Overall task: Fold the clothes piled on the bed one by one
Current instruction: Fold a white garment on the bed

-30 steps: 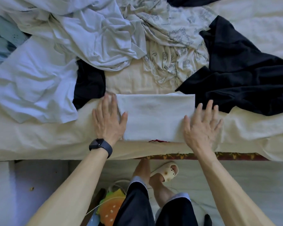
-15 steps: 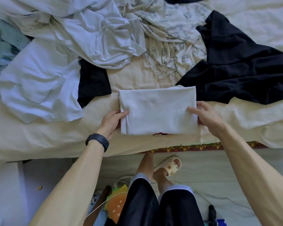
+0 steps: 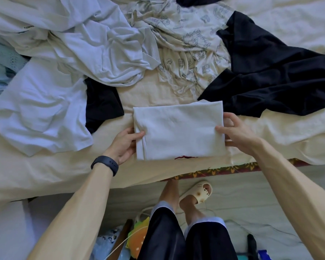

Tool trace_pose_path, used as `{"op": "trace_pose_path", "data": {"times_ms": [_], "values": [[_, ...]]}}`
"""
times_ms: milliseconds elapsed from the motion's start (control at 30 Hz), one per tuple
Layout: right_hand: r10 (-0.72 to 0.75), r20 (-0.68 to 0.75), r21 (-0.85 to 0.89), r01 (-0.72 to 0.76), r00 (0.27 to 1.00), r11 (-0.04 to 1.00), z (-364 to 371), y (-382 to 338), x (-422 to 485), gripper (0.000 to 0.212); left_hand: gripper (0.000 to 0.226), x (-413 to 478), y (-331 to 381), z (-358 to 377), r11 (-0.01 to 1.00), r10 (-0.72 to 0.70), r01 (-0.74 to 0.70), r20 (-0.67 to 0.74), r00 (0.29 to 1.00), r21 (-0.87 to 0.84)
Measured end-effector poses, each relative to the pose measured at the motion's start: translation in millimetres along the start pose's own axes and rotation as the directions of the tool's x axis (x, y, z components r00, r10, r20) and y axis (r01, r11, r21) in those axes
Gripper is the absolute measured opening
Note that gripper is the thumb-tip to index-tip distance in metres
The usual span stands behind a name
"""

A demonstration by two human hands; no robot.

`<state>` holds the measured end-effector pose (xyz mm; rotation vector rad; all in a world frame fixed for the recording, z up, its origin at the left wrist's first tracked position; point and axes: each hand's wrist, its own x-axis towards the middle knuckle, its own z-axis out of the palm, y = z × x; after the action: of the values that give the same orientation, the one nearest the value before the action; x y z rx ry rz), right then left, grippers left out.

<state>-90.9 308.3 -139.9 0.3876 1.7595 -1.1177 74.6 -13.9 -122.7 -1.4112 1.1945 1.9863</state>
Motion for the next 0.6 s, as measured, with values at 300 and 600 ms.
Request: {"op": "trace_pose_path", "data": {"times_ms": [300,600], "values": [[-0.021,-0.142,0.033,0.026,0.99,0.999,16,10,9,0.041,0.064,6,-13,4,0.976,0.208,-0.198,-0.135,0.969,0.086],[-0.079,-0.186,-0.001,0.08,0.979,0.997,19,-20,-47,0.044,0.063,-29,9,25,0.961,0.259,-0.232,-0.193,0.947,0.148]]}}
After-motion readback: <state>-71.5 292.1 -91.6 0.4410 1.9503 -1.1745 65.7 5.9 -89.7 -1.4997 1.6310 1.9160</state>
